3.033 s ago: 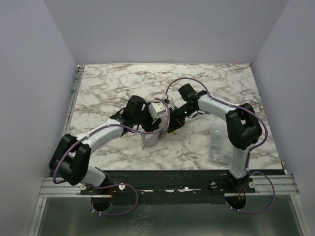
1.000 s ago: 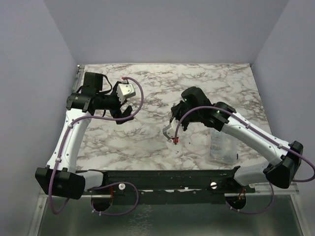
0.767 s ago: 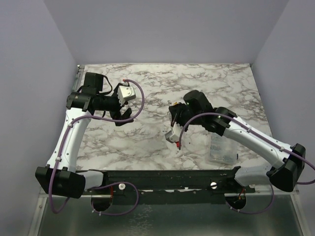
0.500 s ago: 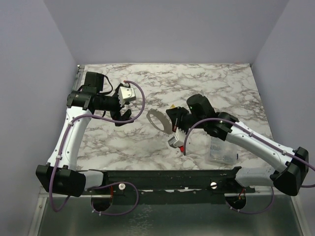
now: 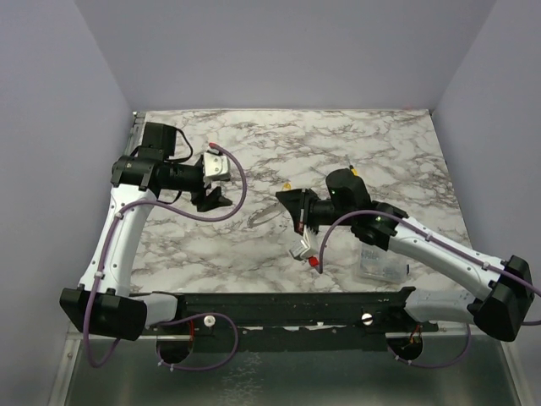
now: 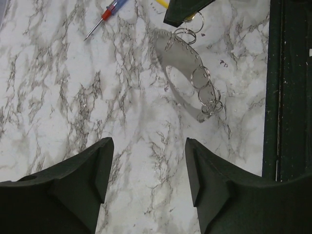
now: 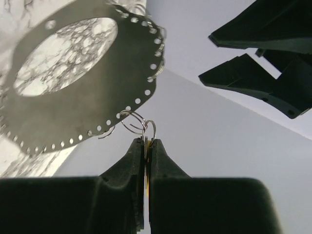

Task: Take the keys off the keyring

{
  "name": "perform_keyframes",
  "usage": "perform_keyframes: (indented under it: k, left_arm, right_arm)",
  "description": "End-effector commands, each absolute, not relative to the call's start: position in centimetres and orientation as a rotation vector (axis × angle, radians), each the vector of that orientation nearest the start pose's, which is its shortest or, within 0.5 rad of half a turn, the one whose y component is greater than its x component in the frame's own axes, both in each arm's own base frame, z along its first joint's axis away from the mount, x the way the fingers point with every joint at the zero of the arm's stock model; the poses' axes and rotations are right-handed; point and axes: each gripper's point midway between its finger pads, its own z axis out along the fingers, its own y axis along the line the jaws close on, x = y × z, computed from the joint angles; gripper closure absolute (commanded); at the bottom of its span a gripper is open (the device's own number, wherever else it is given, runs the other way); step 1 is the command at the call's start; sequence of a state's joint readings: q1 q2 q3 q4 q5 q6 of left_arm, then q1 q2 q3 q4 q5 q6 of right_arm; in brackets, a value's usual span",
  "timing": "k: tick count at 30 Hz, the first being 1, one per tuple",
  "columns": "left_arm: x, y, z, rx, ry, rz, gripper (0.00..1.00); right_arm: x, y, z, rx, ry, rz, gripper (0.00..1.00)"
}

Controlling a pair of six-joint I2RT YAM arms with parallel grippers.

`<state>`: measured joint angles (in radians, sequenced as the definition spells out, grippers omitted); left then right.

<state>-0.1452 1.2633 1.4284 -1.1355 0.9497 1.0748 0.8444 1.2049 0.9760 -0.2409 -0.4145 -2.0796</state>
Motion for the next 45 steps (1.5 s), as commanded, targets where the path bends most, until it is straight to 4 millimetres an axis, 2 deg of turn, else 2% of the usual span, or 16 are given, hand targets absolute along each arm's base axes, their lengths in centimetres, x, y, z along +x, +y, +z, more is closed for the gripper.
perform_keyframes:
  k: [1, 6, 12, 19, 26, 31, 34, 40, 45]
  left_arm:
    - [22.9, -17.2, 29.1, 1.563, 1.322, -0.737, 0.37]
    - [22.1, -17.7, 28.9, 1.591, 1.219, -0.750, 0.44]
    - [21.0, -18.6, 28.9, 1.616, 1.168, -0.783, 0.49]
    - [19.5, -20.0, 28.1, 1.628, 1.162, -0.868, 0.53]
    - [19.6, -20.5, 28.7, 1.644, 1.113, -0.840, 0.57]
    - [20.3, -20.4, 30.1, 1.644, 1.099, -0.782, 0.59]
    - [20.0, -20.9, 30.1, 1.636, 1.104, -0.831, 0.58]
    - [18.0, -22.6, 29.3, 1.669, 1.094, -0.926, 0.57]
    - [18.2, -23.2, 29.4, 1.629, 1.119, -0.962, 0.60]
  right_arm:
    - [21.5, 34.9, 31.7, -1.790, -0.475, -0.574, 0.99]
    - [19.3, 35.6, 32.6, -1.639, -0.596, -0.551, 0.99]
    - [18.3, 36.3, 32.9, -1.550, -0.663, -0.539, 0.99]
    - [17.7, 36.6, 32.6, -1.493, -0.704, -0.539, 0.99]
    - [17.2, 36.7, 32.2, -1.472, -0.736, -0.520, 0.99]
    - [17.1, 36.6, 32.0, -1.482, -0.735, -0.516, 0.99]
    - [17.1, 36.6, 32.1, -1.479, -0.736, -0.526, 0.99]
    - [17.3, 36.5, 32.0, -1.485, -0.726, -0.534, 0.99]
    - [17.4, 36.6, 32.1, -1.483, -0.728, -0.535, 1.00]
